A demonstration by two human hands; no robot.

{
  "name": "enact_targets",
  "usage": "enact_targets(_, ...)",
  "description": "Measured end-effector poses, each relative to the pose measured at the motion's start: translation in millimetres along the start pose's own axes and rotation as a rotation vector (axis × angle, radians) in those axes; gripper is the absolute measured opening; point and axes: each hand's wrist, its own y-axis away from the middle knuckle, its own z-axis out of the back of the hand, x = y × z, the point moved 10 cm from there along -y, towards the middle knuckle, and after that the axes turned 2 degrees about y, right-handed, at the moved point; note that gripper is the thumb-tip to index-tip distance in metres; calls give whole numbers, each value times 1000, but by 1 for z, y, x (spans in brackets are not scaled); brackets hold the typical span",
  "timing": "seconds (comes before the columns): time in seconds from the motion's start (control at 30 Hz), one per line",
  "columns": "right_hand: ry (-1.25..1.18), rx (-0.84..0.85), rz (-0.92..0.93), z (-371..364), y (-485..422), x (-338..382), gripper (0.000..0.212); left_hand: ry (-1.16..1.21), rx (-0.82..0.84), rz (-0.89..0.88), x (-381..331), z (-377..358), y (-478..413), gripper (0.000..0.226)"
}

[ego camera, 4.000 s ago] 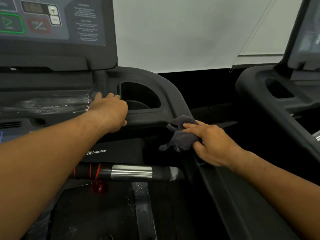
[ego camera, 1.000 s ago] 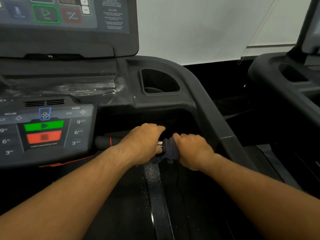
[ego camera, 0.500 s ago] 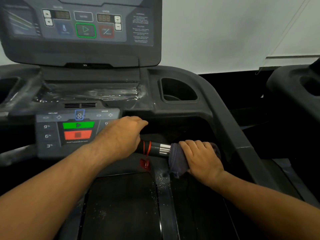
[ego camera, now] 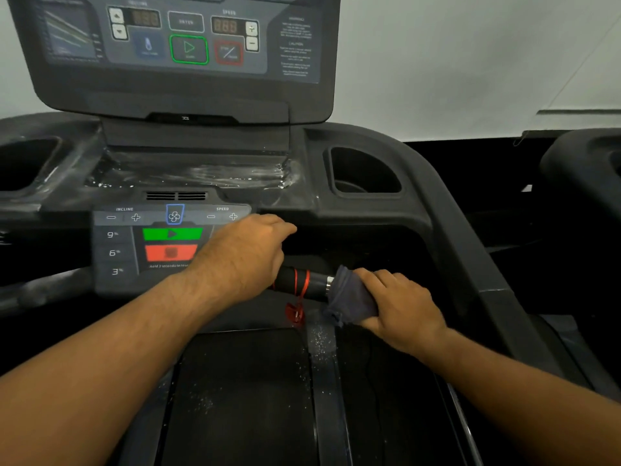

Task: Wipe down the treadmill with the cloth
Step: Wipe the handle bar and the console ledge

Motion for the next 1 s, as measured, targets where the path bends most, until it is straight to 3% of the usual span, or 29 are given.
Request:
enact_targets(0.13, 85, -191, 78, 3, -6, 31, 88, 40, -23, 0, 5, 6, 5, 41)
enact_targets(0.33, -142, 16, 137, 14, -40, 62, 65, 110, -118, 22, 23, 22, 5, 40)
enact_targets(0.47, -293, 42, 150, 25, -61, 104, 70, 138, -155, 52, 34, 37, 10, 41)
enact_targets(0.63, -141, -5, 146, 30, -75, 137, 67, 128, -142, 79, 43, 41, 19, 42)
enact_targets(0.73, -45, -153, 202, 32, -66, 140, 56, 140, -151, 80, 39, 38, 20, 45)
enact_targets(0.87, -51, -281, 361, 24, -50, 140, 74, 150, -98, 57, 24, 21, 14, 47)
enact_targets(0.93, -95, -260, 410, 22, -43, 130, 81, 150, -71, 49, 17, 12, 10, 41)
enact_targets(1.0, -225, -202, 338, 23, -41, 103, 79, 145, -67, 42, 14, 6, 10, 40)
